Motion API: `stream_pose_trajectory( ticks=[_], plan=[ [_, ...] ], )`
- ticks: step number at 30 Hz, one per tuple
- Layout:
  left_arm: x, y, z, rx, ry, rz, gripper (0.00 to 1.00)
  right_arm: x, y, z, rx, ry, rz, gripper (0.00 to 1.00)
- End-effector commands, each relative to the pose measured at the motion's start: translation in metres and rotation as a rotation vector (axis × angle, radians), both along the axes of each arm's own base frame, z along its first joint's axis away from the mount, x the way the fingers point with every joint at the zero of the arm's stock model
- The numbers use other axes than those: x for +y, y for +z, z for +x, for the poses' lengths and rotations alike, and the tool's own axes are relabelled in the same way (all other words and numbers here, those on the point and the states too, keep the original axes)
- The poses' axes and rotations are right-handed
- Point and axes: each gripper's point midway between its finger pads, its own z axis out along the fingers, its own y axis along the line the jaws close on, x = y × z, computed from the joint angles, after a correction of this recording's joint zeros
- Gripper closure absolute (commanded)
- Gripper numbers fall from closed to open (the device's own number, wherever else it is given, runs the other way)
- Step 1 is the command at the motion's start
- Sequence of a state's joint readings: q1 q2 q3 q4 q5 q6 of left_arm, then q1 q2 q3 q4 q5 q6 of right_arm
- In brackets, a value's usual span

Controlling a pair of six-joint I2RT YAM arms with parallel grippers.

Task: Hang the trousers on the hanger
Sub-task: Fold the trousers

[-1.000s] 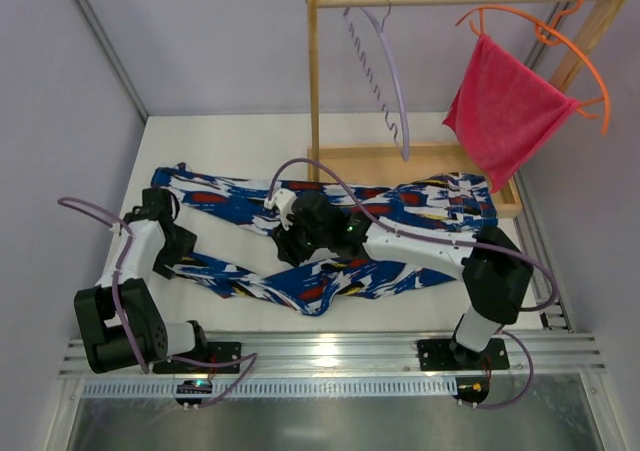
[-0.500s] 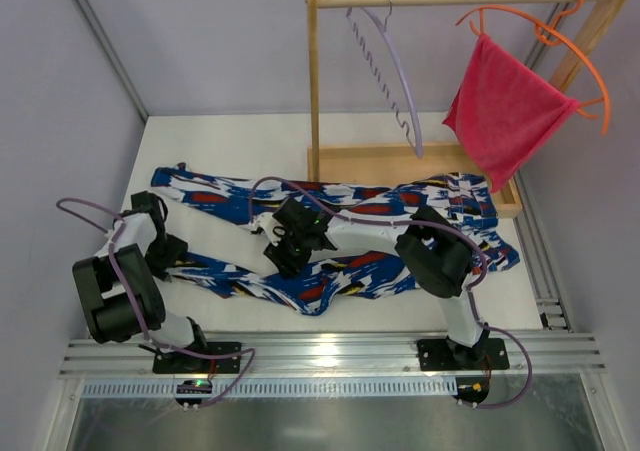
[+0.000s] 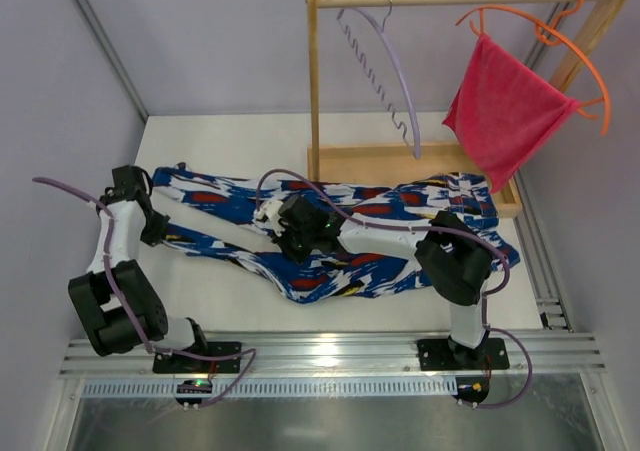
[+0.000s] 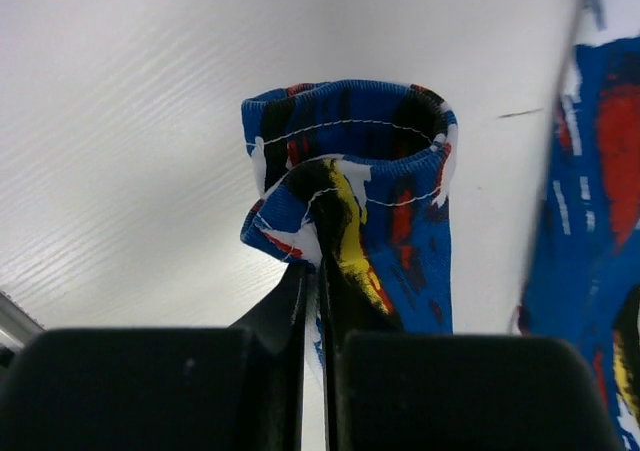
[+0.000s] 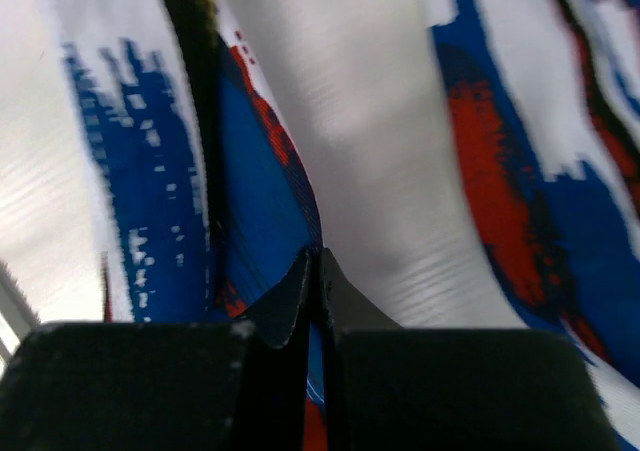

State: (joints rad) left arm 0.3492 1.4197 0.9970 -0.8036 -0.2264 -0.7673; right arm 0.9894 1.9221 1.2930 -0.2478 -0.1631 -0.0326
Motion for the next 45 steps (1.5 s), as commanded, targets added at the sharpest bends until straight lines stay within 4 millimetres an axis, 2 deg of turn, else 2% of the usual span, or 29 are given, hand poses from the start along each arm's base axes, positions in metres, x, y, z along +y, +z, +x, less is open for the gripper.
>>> stream_pose_trajectory(
  ticks=[1,3,4,7,10,14,17,20,21,25,27,30,31,34,39,45],
  plan=[
    [0.015,0.044,0.004,-0.058,-0.014,0.092,0.99,-0.009,0.046,0.047,-0.162,-0.220,0.062,0.96],
    [0.020,0.056,-0.002,-0.073,-0.003,0.134,1.00,-0.012,0.050,0.055,-0.173,-0.283,0.073,0.96],
    [0.022,0.059,-0.005,-0.075,0.004,0.152,1.00,-0.016,0.051,0.063,-0.186,-0.321,0.068,0.96],
    [0.033,0.060,-0.022,-0.049,0.047,0.219,1.00,-0.017,0.048,0.067,-0.170,-0.354,0.074,0.96],
    [0.044,0.044,-0.041,0.010,0.101,0.210,1.00,-0.014,0.040,0.066,-0.139,-0.346,0.069,0.96],
    [0.065,0.025,-0.066,0.078,0.184,0.180,0.99,-0.021,0.031,0.069,-0.137,-0.395,0.039,0.96],
    [0.070,0.022,-0.068,0.067,0.187,0.149,0.95,-0.023,0.029,0.070,-0.134,-0.400,0.037,0.96],
    [0.069,0.024,-0.067,0.040,0.199,0.135,0.74,-0.019,0.029,0.066,-0.119,-0.378,0.050,0.96],
    [0.067,0.027,-0.064,0.021,0.196,0.126,0.70,-0.018,0.028,0.065,-0.116,-0.376,0.051,0.96],
    [0.066,0.035,-0.061,-0.011,0.206,0.127,0.68,-0.018,0.026,0.061,-0.101,-0.362,0.054,0.96],
    [0.065,0.035,-0.060,-0.022,0.206,0.124,0.63,-0.017,0.025,0.059,-0.094,-0.354,0.054,0.96],
    [0.053,0.024,-0.056,-0.051,0.188,0.066,0.57,-0.017,0.025,0.058,-0.087,-0.353,0.056,0.96],
    [0.043,0.013,-0.054,-0.057,0.171,0.012,0.51,-0.016,0.026,0.059,-0.088,-0.355,0.061,0.96],
    [0.029,-0.007,-0.052,-0.064,0.189,-0.072,0.45,-0.014,0.027,0.057,-0.079,-0.350,0.071,0.96],
    [-0.005,-0.031,-0.028,-0.149,0.198,-0.275,0.43,-0.012,0.027,0.052,-0.066,-0.338,0.078,0.96],
    [-0.027,-0.043,-0.013,-0.151,0.177,-0.297,0.42,-0.005,0.021,0.043,-0.054,-0.330,0.096,0.96]
  ],
)
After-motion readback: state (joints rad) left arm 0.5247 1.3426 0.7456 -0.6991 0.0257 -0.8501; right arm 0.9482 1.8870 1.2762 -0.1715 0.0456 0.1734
